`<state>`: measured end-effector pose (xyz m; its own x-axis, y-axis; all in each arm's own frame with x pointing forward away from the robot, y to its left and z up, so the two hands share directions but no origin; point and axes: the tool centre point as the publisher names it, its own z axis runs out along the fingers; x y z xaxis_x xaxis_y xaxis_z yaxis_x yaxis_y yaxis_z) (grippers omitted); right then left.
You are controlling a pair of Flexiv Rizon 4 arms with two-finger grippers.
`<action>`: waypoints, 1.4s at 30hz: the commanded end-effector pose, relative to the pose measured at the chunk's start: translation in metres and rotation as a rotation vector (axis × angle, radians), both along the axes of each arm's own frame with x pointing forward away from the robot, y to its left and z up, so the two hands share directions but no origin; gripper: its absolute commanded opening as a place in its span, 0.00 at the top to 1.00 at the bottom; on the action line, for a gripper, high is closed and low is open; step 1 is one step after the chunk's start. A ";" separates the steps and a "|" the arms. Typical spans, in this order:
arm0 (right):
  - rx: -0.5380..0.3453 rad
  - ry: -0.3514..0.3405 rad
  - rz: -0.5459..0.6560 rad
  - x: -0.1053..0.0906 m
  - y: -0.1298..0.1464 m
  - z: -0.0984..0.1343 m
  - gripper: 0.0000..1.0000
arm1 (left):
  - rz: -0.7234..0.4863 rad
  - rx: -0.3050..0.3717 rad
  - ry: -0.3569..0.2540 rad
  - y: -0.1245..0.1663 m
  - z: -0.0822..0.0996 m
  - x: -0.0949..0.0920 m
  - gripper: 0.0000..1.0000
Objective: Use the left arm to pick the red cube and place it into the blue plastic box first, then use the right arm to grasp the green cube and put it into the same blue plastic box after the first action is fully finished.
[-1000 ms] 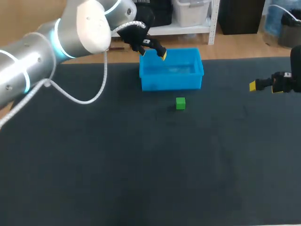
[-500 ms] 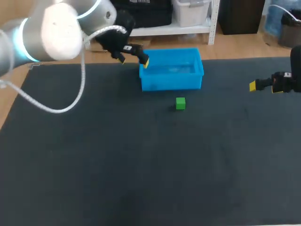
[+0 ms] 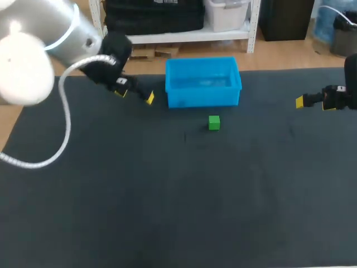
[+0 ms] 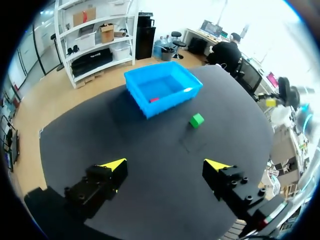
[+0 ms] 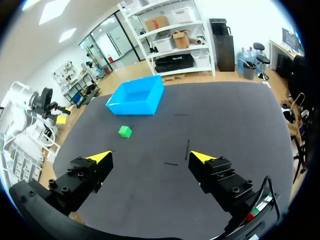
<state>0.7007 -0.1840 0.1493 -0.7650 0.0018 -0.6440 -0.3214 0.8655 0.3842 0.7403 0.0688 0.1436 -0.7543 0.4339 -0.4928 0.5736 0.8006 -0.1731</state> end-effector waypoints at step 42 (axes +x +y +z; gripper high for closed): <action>0.001 0.001 0.002 0.000 -0.001 0.000 0.00 | -0.108 -0.203 -0.195 0.044 0.009 -0.046 0.00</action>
